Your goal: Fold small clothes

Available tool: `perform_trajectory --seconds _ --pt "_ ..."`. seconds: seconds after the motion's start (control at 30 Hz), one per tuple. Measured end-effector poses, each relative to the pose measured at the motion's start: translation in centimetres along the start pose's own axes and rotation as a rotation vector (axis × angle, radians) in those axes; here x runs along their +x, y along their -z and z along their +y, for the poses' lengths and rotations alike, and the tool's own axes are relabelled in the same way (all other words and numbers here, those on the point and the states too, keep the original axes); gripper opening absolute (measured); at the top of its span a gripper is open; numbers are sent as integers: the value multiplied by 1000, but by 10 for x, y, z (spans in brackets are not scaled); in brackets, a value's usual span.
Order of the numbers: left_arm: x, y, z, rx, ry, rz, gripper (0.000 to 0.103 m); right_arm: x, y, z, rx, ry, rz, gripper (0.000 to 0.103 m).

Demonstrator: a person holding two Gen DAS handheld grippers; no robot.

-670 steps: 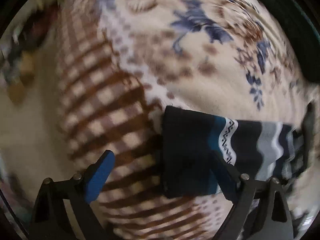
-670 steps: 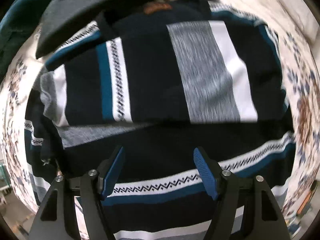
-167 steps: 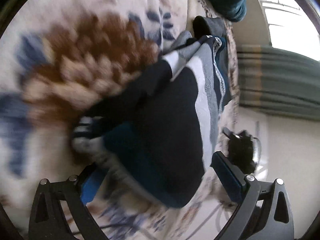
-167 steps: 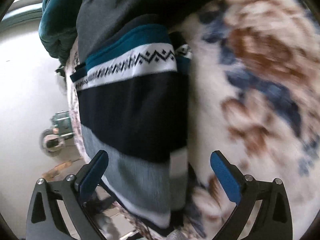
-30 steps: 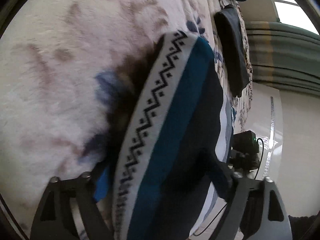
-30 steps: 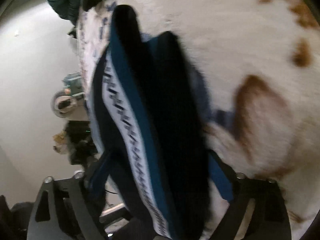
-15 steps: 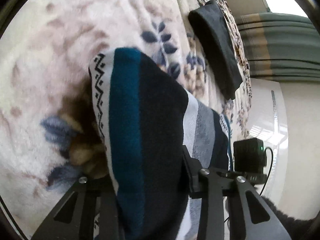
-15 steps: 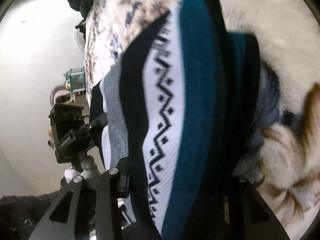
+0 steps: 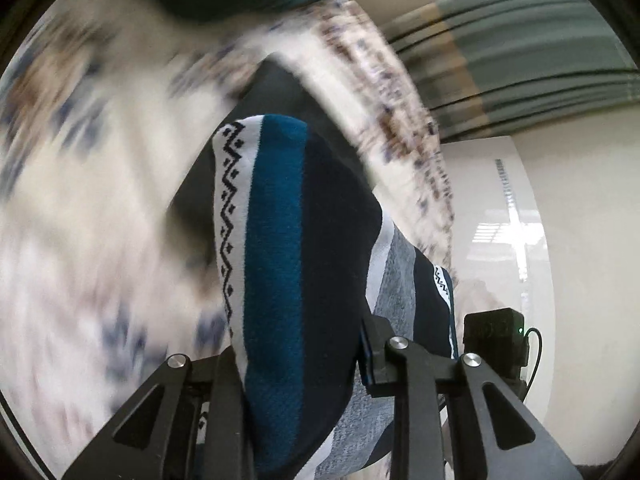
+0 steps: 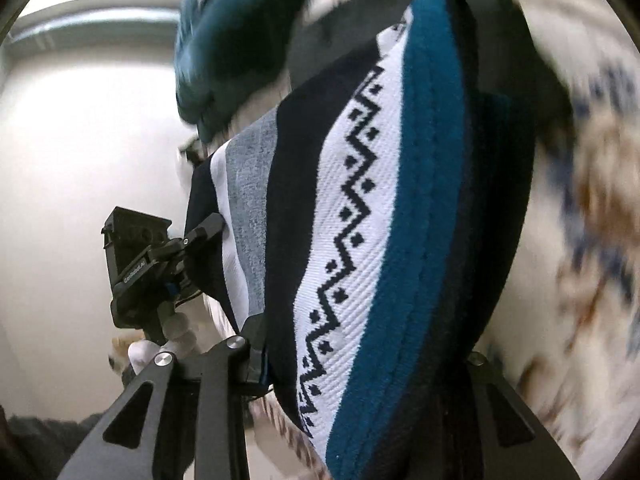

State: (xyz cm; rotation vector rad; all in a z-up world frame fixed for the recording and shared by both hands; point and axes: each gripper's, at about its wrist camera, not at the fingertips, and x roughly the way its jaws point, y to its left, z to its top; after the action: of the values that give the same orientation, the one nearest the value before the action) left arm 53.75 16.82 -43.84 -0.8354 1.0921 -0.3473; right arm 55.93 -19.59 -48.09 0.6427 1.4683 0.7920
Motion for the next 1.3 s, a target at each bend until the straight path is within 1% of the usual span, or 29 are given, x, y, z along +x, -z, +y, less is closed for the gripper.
perform_trajectory --seconds 0.03,0.1,0.2,0.23,0.3,0.37,0.43,0.47,0.5,0.53,0.57,0.6,0.67,0.7,0.73,0.77,0.8,0.9,1.0,1.1,1.13,1.2,1.3 --pt "3 -16 -2 17 3 -1 24 -6 -25 3 -2 -2 -30 36" --pt "22 -63 -12 44 5 1 24 -9 -66 5 0 0 -69 36" --pt "48 -107 -8 55 -20 19 24 -5 -117 0 13 22 -108 36" --pt "63 -123 -8 62 -43 31 24 1 -134 -2 21 39 -113 36" --pt "89 -143 1 73 -92 71 24 9 -158 -10 38 66 -106 36" --pt "107 -148 12 92 -141 126 24 15 -180 -23 46 110 -87 35" --pt "119 -151 19 108 -187 165 25 20 -189 -33 64 143 -64 36" --pt "123 -151 20 121 -211 186 27 27 -189 -34 77 159 -53 38" --pt "124 -150 19 122 -214 194 28 27 -188 -39 86 174 -44 41" --pt "123 -150 16 128 -224 201 28 34 -186 -39 93 202 -44 49" --pt "121 -150 12 142 -232 205 29 42 -186 -32 99 236 -51 54" --pt "119 -152 6 156 -248 198 31 36 -182 -33 90 284 -60 56" --pt "111 -145 -6 203 -319 169 43 25 -170 -26 44 427 -90 76" --pt "104 -138 -13 232 -353 140 50 21 -161 -15 2 533 -112 79" --pt "100 -132 -20 257 -402 121 78 15 -153 -9 -24 604 -133 87" --pt "98 -129 -21 272 -441 109 100 13 -146 0 -48 676 -155 99" --pt "92 -119 -28 301 -503 84 102 12 -136 7 -69 743 -174 103" --pt "83 -95 -40 320 -593 63 103 9 -105 22 -94 916 -217 103" --pt "71 -70 -49 336 -663 50 103 6 -88 37 -99 1008 -259 103" --pt "58 -43 -72 366 -720 31 103 -15 -62 52 -75 1050 -308 103" --pt "53 -37 -80 371 -727 21 103 -24 -53 60 -64 1061 -325 103" --pt "35 -24 -102 383 -725 -7 103 -44 -35 81 -51 1075 -372 103" --pt "7 -9 -131 404 -715 -45 103 -74 -4 117 -59 1090 -420 103"
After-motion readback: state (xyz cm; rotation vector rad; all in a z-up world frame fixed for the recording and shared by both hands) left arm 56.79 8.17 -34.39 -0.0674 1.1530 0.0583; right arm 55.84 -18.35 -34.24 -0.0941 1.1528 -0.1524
